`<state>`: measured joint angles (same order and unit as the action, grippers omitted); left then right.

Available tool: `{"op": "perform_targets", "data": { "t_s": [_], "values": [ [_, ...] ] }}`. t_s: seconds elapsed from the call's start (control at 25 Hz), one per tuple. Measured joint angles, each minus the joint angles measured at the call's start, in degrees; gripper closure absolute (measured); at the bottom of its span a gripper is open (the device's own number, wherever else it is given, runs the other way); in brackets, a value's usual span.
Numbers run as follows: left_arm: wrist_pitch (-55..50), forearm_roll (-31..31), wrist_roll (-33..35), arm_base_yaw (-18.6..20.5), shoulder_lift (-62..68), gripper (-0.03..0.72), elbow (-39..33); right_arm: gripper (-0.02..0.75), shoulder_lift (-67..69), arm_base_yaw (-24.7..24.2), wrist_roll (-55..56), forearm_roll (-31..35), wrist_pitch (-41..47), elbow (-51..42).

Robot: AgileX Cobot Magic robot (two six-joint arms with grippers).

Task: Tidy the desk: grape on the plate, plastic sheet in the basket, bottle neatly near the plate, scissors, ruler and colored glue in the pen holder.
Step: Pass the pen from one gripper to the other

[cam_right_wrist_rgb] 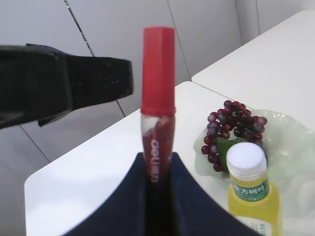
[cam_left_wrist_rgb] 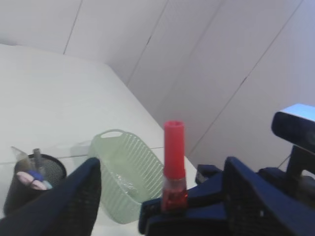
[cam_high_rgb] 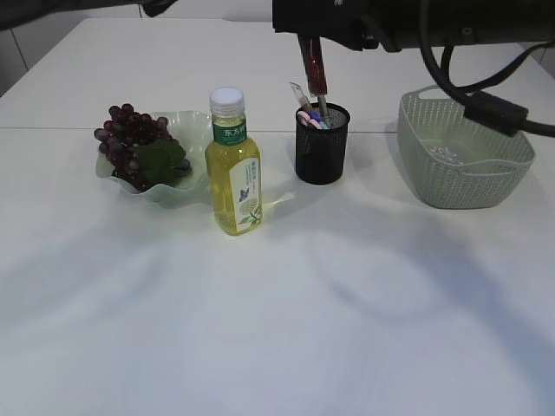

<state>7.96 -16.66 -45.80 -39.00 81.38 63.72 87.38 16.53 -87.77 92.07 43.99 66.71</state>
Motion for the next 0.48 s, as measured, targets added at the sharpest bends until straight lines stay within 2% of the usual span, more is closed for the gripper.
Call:
{"op": "perform_targets", "data": {
  "t_s": [0.24,0.48],
  "values": [
    [-10.9,-2.4,0.0,2.0,-1.6,0.171,0.0,0.673,0.0,0.0,0.0,0.3,-5.1,0.0],
    [-31.9,-7.4,1.1,2.1,-1.7,0.174,0.0,0.673,0.0,0.0,0.0,1.4,-12.2,0.0]
  ]
}}
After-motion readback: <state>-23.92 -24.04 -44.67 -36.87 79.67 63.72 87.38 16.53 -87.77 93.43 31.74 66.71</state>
